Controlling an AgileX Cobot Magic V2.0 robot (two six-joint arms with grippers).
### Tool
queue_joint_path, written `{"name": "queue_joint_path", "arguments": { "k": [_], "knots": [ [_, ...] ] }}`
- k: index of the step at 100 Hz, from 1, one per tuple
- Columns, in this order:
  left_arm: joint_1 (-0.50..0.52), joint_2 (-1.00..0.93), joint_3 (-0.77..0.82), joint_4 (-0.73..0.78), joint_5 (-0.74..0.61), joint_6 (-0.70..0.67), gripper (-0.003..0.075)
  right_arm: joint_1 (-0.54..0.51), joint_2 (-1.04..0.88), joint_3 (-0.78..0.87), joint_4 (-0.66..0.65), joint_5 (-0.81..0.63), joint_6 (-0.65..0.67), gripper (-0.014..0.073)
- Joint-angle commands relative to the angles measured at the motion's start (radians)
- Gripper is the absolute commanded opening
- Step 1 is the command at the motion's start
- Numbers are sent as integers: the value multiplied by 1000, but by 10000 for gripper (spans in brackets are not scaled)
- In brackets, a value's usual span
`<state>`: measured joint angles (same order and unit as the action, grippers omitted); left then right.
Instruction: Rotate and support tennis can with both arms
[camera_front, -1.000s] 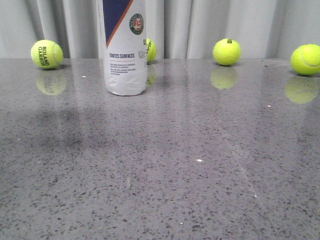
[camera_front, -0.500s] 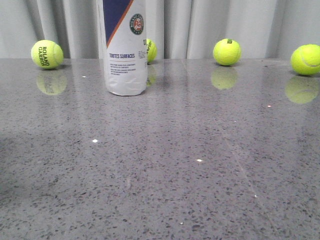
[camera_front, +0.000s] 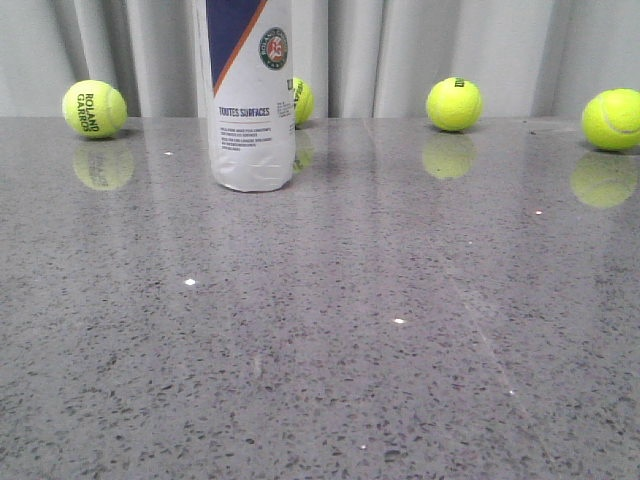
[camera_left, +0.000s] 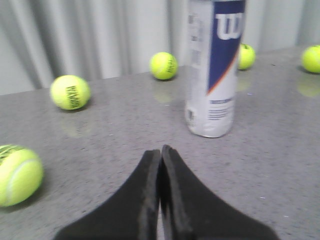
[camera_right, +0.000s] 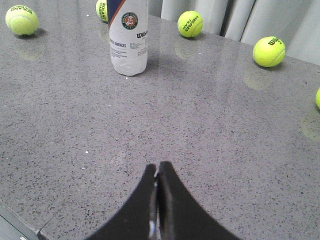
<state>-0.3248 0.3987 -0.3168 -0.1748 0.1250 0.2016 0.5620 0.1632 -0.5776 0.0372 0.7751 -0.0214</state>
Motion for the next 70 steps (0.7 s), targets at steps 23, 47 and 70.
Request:
{"name": "queue_joint_path", "arguments": {
  "k": [23,47,70],
  "knots": [
    [166,-145,130,86,-189,-91,-20,-1,11,-20,-8,-79,0,-67],
    [260,-237,264,86,-250,-80,-20,-1,11,-20,-8,-79,0,-67],
    [320,-368,359,86,-271,-80,-20,-1,11,-20,-8,-79,0,-67]
  ]
}}
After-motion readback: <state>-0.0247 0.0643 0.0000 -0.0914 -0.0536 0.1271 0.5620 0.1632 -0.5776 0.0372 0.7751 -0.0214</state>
